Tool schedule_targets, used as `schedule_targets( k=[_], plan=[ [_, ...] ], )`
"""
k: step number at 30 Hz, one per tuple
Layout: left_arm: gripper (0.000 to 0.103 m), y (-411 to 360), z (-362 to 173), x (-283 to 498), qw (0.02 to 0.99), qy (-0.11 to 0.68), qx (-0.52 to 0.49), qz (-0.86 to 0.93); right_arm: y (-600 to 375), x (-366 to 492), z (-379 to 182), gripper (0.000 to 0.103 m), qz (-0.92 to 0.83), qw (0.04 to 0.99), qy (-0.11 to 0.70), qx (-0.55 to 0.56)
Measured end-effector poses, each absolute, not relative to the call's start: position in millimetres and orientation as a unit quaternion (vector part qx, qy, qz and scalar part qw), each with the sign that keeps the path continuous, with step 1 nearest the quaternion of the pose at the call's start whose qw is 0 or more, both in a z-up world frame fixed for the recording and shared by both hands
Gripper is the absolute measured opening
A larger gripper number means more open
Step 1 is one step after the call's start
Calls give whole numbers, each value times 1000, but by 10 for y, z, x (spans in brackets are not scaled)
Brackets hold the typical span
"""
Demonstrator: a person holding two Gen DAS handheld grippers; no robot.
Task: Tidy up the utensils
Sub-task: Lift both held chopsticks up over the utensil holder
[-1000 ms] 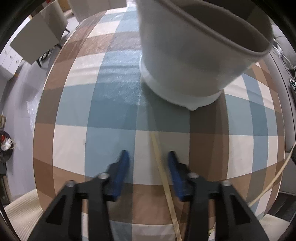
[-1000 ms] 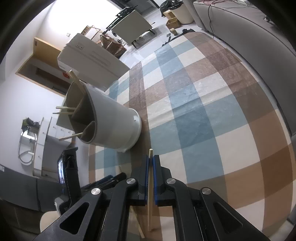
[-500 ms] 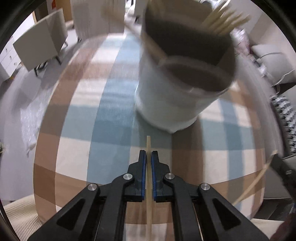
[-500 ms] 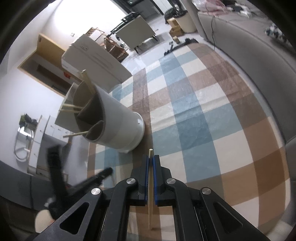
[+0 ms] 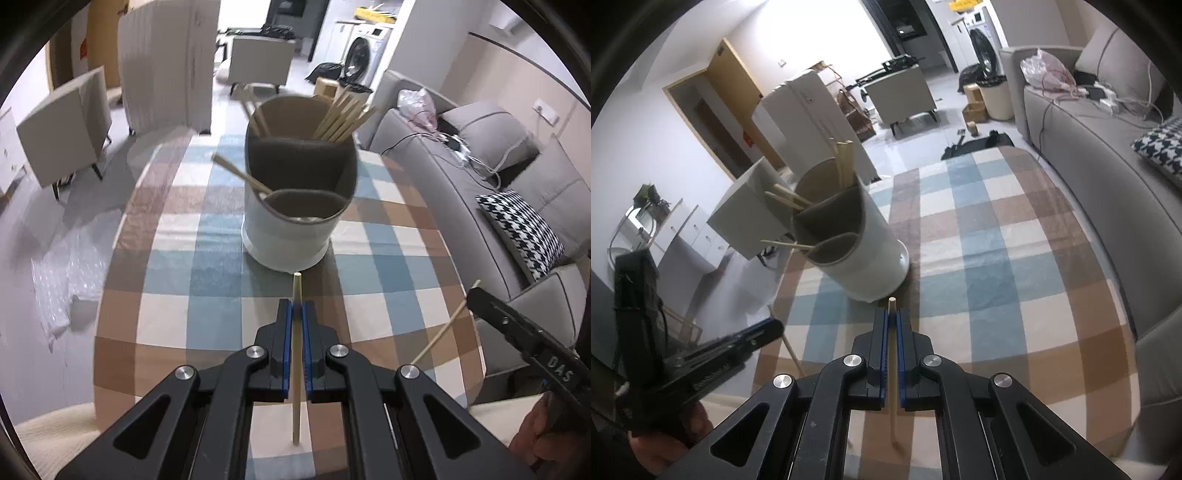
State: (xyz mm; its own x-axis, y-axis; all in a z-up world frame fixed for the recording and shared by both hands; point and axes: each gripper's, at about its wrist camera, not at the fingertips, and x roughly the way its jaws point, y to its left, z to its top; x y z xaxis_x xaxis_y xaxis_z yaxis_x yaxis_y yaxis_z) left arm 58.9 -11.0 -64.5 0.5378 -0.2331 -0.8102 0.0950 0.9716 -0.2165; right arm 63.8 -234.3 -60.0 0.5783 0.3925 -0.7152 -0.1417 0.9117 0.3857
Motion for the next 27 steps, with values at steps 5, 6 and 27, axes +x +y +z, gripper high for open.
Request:
schedule_targets(
  k=[5,6,27],
  plan=[
    [1,-97,-564,477,880,461,-60,-97,-2269,499,-584,3,155,878,433,134],
    [1,-97,-547,461,881,460,-59,-97,-2269,485,-579,3,155,878,432,136],
    [1,22,-1,407,891,436,-64,-109,-2344,368,79,3,141,914,355,134]
  ],
)
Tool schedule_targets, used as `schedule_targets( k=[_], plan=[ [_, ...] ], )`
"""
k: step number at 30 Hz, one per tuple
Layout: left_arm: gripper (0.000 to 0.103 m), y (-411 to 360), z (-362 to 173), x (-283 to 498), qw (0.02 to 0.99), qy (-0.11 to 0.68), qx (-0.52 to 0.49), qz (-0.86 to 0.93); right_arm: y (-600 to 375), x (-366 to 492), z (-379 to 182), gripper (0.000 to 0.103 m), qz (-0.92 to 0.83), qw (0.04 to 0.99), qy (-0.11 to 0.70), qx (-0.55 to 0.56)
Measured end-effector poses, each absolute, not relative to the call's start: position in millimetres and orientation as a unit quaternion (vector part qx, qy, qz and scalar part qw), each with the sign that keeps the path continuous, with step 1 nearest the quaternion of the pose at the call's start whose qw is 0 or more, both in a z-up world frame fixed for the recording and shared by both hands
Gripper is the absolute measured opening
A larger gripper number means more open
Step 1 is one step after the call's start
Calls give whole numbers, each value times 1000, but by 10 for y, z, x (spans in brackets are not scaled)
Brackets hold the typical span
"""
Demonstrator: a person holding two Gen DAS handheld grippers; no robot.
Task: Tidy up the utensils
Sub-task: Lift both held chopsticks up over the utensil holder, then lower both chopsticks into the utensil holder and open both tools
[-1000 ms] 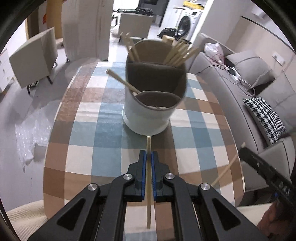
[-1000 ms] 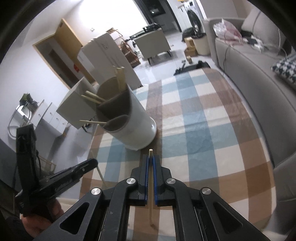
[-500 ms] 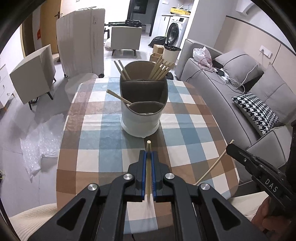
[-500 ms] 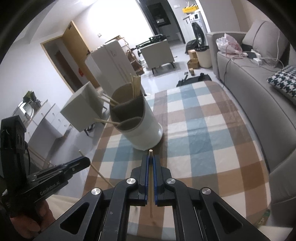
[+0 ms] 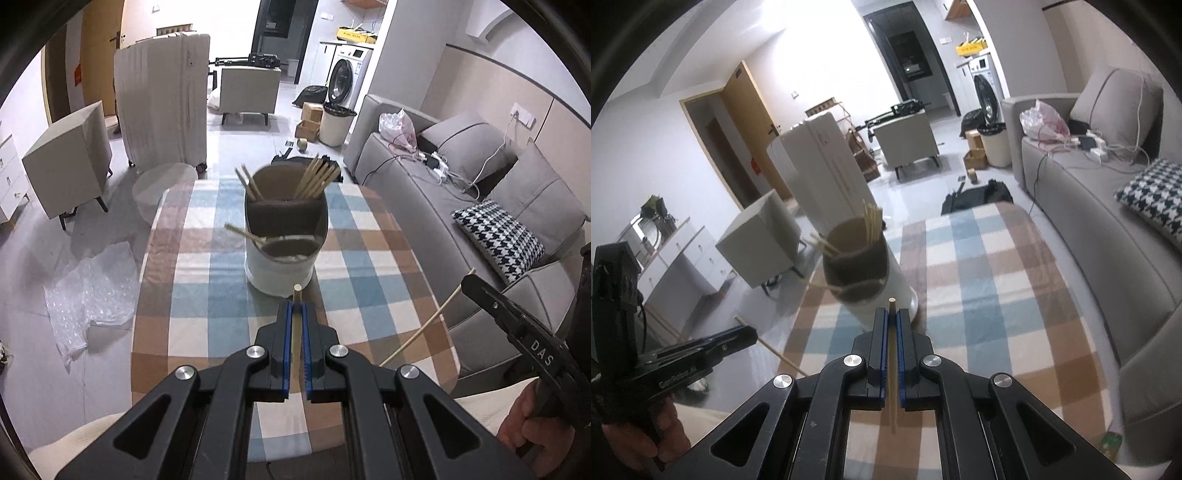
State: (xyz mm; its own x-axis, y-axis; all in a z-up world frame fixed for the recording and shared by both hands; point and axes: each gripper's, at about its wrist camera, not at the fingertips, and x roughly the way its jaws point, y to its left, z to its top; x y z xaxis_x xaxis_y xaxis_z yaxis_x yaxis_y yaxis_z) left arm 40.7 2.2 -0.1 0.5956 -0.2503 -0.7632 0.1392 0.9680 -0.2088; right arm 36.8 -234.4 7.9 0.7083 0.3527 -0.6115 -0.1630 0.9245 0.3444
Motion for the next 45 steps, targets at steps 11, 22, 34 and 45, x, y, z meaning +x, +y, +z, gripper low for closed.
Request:
schedule_targets(
  k=[11,22,34,45],
  plan=[
    [1,55,537,685,902,407,-73,-123,-2219,671,615,3,163,926,321,114],
    [1,269,827,1224,904,391,-117,-128,-1991,1315,1098,3,179,938,285,88],
    [1,391,795,1784,907,387,-115,-122,-1815,2101,1076,3,181,938,278,99],
    [1,404,567,2084,900,406,-102,-120,-1596,2486,815,3,187,935,289,87]
  ],
)
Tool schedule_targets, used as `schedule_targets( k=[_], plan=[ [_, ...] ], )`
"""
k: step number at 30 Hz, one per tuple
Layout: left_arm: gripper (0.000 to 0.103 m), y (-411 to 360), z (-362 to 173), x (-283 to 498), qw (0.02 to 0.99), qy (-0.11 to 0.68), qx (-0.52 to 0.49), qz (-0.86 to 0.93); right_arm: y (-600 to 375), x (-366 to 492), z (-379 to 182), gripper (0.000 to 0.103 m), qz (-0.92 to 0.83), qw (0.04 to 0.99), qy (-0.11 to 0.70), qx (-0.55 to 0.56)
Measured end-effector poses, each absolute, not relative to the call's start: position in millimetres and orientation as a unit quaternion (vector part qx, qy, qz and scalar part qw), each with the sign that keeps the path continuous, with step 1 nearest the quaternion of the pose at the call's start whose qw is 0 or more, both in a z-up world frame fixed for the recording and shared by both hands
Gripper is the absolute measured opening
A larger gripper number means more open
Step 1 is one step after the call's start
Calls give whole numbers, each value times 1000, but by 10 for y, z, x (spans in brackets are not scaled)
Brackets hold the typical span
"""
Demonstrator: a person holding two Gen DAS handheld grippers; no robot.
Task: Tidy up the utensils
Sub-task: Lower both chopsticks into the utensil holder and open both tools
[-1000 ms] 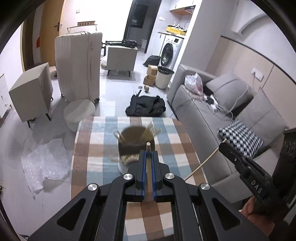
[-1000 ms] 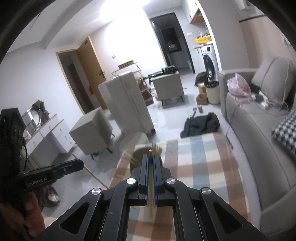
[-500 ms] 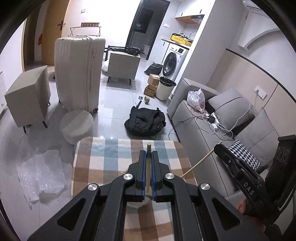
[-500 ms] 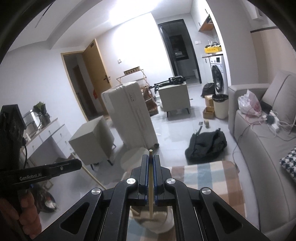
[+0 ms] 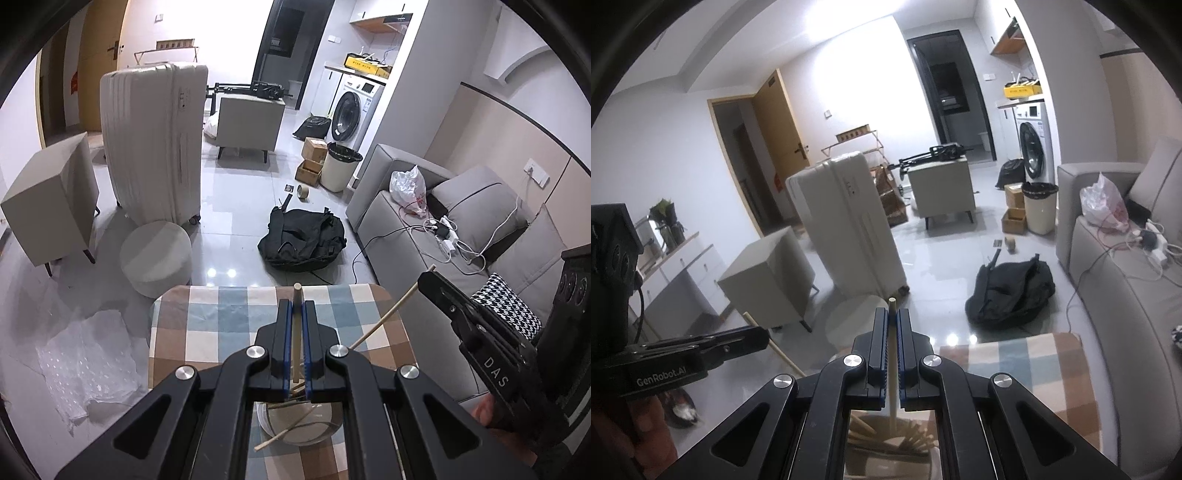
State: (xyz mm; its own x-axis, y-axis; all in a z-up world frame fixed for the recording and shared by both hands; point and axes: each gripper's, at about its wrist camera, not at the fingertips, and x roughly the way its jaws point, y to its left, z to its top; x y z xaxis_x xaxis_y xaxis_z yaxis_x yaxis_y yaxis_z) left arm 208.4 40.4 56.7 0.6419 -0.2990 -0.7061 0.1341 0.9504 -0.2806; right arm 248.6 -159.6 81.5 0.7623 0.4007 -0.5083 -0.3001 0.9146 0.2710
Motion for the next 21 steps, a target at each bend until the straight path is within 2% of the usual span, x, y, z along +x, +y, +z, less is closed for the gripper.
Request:
schedule_targets(
  k=[21],
  plan=[
    [1,320,243,2168,875,454,-85,-144,-1462,2573,294,4,185,917,345,73]
  ],
)
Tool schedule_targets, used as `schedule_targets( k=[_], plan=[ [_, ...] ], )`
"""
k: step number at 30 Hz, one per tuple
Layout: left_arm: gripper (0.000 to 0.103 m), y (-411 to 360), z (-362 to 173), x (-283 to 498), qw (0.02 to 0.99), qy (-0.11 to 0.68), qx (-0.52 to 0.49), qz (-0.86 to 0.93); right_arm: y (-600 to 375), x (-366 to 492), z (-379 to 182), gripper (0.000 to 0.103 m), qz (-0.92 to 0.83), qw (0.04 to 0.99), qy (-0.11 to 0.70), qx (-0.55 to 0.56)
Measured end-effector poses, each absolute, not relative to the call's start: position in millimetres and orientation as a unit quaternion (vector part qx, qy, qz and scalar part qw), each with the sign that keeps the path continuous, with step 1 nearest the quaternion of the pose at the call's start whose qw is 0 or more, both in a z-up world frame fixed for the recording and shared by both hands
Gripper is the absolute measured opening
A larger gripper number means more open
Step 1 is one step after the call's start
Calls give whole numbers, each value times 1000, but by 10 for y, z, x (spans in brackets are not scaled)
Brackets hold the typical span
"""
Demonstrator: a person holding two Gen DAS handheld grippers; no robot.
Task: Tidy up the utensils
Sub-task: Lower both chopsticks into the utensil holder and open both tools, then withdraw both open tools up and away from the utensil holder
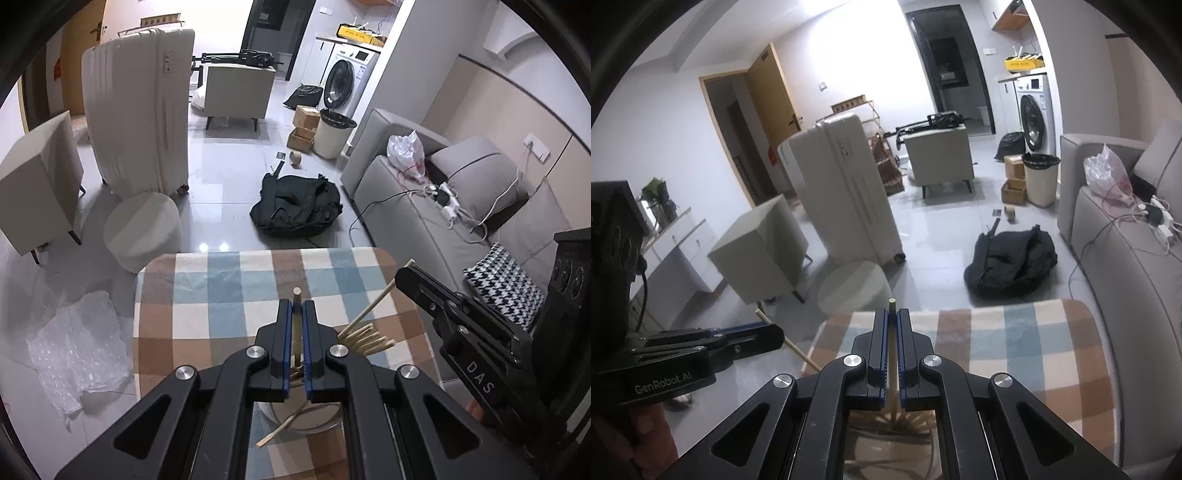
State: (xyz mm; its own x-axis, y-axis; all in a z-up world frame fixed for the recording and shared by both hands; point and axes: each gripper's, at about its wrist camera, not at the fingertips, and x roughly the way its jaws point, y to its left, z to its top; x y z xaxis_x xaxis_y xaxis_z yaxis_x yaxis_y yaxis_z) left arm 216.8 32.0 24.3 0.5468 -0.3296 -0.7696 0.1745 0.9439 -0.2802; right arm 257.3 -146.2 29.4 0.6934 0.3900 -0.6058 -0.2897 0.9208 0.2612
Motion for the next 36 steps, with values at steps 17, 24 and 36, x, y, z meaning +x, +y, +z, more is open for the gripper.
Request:
schedule_targets(
  k=[17,24,36],
  plan=[
    [32,373,206,2010,863,475,-105,-137,-1738,2249,118,23,176,907,373,89],
    [50,409,386,1740,884,446,-95,-103,-1872,1970,312,38,172,915,351,101],
    [76,360,650,1187,923,372,-83,-52,-1934,1305,680,73,188,932,294,94]
  ],
)
